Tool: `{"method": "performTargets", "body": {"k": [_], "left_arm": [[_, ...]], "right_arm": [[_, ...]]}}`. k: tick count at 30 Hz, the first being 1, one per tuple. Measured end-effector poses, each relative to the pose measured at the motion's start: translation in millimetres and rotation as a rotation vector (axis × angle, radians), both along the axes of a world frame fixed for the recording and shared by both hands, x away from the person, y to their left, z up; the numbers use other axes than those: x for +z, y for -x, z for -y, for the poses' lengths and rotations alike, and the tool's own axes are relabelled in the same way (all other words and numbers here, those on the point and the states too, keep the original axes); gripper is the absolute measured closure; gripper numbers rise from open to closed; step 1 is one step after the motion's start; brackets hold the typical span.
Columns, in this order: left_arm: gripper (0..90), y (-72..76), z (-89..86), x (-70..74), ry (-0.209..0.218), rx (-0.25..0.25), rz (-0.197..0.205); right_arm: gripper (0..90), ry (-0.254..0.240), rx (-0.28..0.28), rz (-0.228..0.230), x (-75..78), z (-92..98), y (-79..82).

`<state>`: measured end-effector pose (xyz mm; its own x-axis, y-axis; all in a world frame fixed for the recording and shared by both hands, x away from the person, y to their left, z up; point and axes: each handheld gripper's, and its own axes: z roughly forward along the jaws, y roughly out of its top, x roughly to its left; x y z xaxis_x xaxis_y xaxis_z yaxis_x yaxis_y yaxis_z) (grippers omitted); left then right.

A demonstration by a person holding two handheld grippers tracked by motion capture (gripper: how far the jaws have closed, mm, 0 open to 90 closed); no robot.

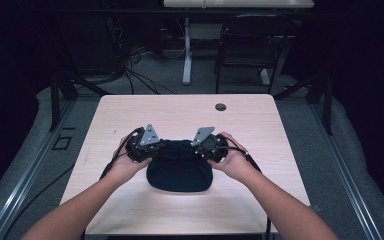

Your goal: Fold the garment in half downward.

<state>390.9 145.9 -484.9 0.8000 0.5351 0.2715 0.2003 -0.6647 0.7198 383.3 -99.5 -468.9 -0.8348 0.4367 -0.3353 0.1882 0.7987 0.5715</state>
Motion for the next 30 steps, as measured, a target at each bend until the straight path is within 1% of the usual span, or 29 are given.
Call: {"method": "performTargets", "body": {"k": [2,3,4,5,6,8,9,10,11,12,13,14,15,16,17,18,19,21,22,23,24,27,29,30], "left_arm": [[80.3,3.9,0.2,-2.0,-0.004,-0.008,-0.007],[80.1,5.1,0.3,-2.8,-0.008,-0.011,-0.006],[80.1,6.7,0.2,-3.2,-0.014,-0.017,-0.003],[80.1,8.1,-0.2,-3.9,-0.011,-0.017,-0.009],[80.0,8.9,-0.8,-4.9,-0.007,-0.017,-0.011],[79.9,10.7,-2.7,-6.6,-0.003,-0.018,-0.018],[79.8,11.5,-3.5,-7.8,-0.001,-0.02,-0.021],[79.6,12.5,-4.2,-9.0,-0.002,-0.024,-0.026],[79.4,15.6,-4.3,-12.0,-0.003,-0.032,-0.036],[79.3,15.6,-4.3,-12.0,-0.003,-0.032,-0.036],[79.2,18.7,-4.4,-15.2,-0.008,-0.042,-0.044],[79.2,18.7,-4.4,-15.2,-0.008,-0.042,-0.044],[79.2,20.3,-4.5,-16.9,-0.01,-0.044,-0.046],[79.1,22.6,-4.7,-19.8,-0.007,-0.046,-0.054],[79.1,22.6,-4.7,-19.8,-0.007,-0.046,-0.054],[79.0,23.8,-4.9,-20.7,-0.007,-0.051,-0.055],[79.0,26.2,-4.5,-23.4,-0.005,-0.054,-0.059],[78.9,27.3,-4.7,-24.8,-0.007,-0.055,-0.063],[78.9,28.0,-5.2,-26.3,-0.007,-0.057,-0.066],[78.8,29.6,-6.5,-29.3,0.0,-0.056,-0.072],[78.7,29.6,-6.5,-29.3,0.0,-0.056,-0.072],[78.4,32.9,-7.6,-32.7,-0.008,-0.059,-0.071],[78.2,34.9,-8.6,-35.2,-0.006,-0.064,-0.077],[77.8,36.3,-9.1,-36.7,-0.005,-0.065,-0.078]], "right_arm": [[80.7,0.013,0.004,-0.006,-1.7,-0.3,3.6],[80.7,0.036,0.012,-0.001,-2.5,-1.6,7.0],[80.7,0.043,0.01,0.0,-2.3,-2.1,8.4],[80.7,0.043,0.01,0.0,-2.3,-2.1,8.4],[80.7,0.028,0.008,-0.007,-3.1,-3.1,9.9],[80.6,0.035,0.01,-0.013,-2.5,-3.8,13.0],[80.8,0.022,0.008,-0.031,-5.3,-4.2,16.3],[80.8,0.038,0.012,-0.031,-6.2,-4.4,18.2],[80.9,0.033,0.015,-0.038,-8.5,-5.0,20.1],[80.9,0.061,0.022,-0.035,-9.4,-5.3,21.6],[81.0,0.055,0.023,-0.03,-11.9,-5.8,23.7],[81.1,0.06,0.025,-0.041,-12.5,-5.3,24.7],[81.1,0.039,0.02,-0.048,-15.4,-5.2,26.2],[81.2,0.036,0.021,-0.051,-17.6,-4.9,27.4],[81.2,0.048,0.023,-0.055,-18.7,-4.5,28.6],[81.3,0.047,0.021,-0.057,-21.0,-4.7,30.0],[81.3,0.068,0.026,-0.053,-21.3,-4.9,31.1],[81.4,0.064,0.023,-0.053,-22.0,-5.0,32.5],[81.5,0.037,0.015,-0.076,-24.2,-4.1,34.1],[81.5,0.03,0.015,-0.078,-26.2,-4.0,35.6],[81.5,0.035,0.017,-0.08,-28.0,-4.3,37.1],[81.2,0.015,0.017,-0.083,-33.2,-5.8,42.6],[81.1,0.022,0.021,-0.084,-34.7,-6.0,43.8],[81.0,0.025,0.025,-0.084,-38.8,-6.3,46.6]]}}
